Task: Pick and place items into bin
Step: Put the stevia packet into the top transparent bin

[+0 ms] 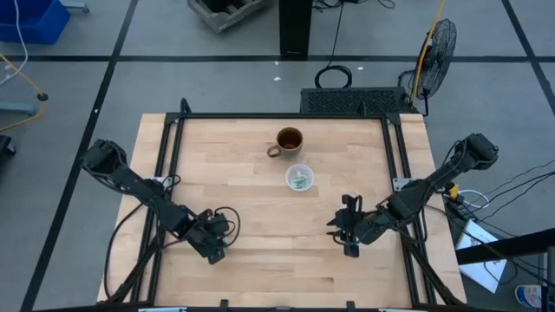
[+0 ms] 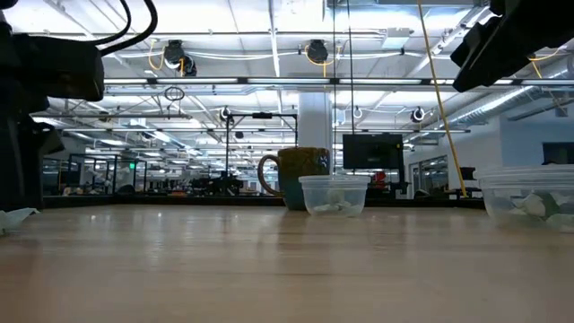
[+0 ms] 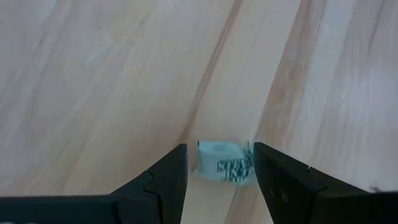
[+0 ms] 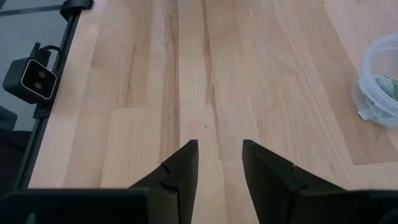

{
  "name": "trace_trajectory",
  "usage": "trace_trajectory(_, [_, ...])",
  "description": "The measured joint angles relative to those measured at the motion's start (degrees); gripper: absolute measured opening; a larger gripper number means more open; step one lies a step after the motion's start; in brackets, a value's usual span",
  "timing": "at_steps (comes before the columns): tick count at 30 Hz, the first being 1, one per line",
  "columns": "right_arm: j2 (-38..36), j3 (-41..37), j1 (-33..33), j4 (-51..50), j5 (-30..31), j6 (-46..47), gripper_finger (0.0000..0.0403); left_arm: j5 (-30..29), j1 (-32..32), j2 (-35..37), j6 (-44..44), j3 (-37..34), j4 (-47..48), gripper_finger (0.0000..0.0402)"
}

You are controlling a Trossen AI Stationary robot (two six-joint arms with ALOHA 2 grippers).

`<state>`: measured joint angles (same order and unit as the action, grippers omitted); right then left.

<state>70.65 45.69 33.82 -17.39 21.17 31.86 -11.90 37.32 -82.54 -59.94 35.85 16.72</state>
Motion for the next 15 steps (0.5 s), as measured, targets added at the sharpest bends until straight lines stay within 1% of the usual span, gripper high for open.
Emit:
trace_trajectory(5, [0.0, 0.0, 0.0, 0.0, 0.0, 0.0, 0.0118, -1.2, 0.0, 0.02, -0.04, -1.44, -0.54, 0.0188])
trace_trajectory(13, [0.0, -0.02, 0.0, 0.04, 0.0, 0.0, 0.0118, -1.56, 0.04, 0.22, -0.11, -4.16, -1.4, 0.0188])
trace_trajectory(15, [0.0, -1.17, 0.0, 2.12, 0.0, -0.01, 0.0118, -1.07, 0.04, 0.22, 0.82, -4.16, -1.28, 0.0188])
